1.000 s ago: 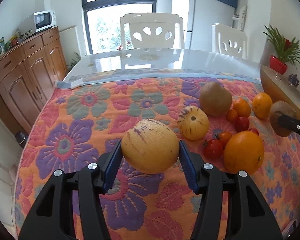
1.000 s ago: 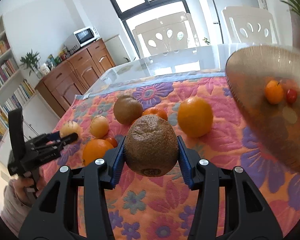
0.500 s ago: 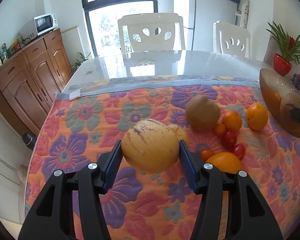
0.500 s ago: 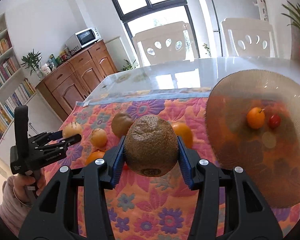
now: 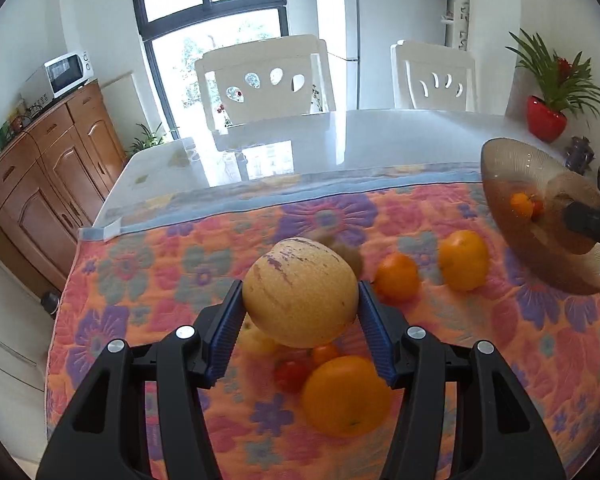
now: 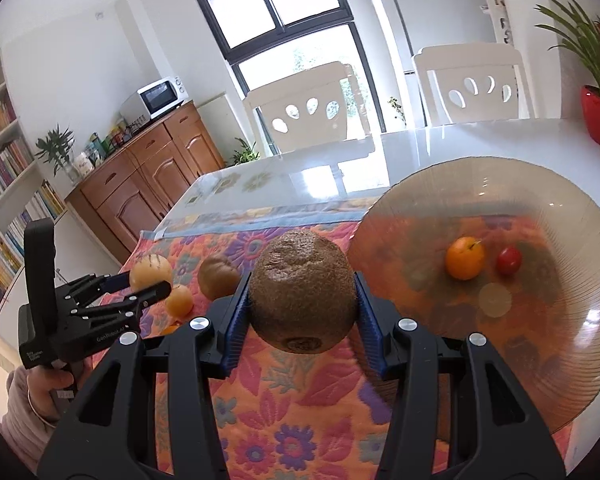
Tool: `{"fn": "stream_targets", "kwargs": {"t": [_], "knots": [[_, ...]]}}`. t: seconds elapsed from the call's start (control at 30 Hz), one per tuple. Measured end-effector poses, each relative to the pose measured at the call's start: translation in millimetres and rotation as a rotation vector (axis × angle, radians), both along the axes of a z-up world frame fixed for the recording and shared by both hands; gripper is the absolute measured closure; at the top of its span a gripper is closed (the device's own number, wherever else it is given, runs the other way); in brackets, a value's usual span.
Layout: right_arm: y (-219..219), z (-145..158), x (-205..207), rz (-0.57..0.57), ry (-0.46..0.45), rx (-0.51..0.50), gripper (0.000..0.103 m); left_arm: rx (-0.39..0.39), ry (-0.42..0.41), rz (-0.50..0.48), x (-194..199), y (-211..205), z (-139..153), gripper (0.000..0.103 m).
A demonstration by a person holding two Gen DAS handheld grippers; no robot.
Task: Organize fruits
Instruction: 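Lift the pepino and kiwi into the glass bowl and open both tools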
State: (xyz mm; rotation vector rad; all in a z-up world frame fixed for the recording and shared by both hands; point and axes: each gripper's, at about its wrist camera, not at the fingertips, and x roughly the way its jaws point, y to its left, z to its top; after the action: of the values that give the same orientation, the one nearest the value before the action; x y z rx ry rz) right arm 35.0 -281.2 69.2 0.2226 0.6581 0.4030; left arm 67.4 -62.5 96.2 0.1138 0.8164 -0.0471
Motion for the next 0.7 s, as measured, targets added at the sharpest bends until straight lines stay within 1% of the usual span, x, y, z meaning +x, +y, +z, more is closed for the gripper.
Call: {"fn": "stream_targets", "kwargs": {"t": [0.03,0.13,0.2,0.33,0.43,0.7], "knots": [[-3.6,0.7,0.7,-0.004,-0.001,0.003,0.053,-0.004,-0.001,-0.005,2.0,-5.9,1.5,0.048],[-16.2,2.4,1.9,-0.021,-0.004,0.004,0.053,-0.066,0.021,-0.024,9.0,-17.8,6.2,0.048],[-27.0,2.6,3.4,-0.035,-0.003,0.010,0.053,-0.090,0.027,-0.036,13.5,-27.4,9.5,0.048],[-47.2,2.5,7.7,-0.070,0.004,0.021,0.053,-0.072,0.003,-0.081,20.7,-58.9,20.8,0.048],[-61.3,-0.2,10.9,-0.096,0.016,0.027,0.053,-0.075,0.002,-0.116,25.7,-80.2,26.3,0.048],[-100.4,-6.4,18.9,-0.180,0.053,0.024,0.053,-0.083,0.009,-0.209,37.3,-137.5,29.5,0.048]]}}
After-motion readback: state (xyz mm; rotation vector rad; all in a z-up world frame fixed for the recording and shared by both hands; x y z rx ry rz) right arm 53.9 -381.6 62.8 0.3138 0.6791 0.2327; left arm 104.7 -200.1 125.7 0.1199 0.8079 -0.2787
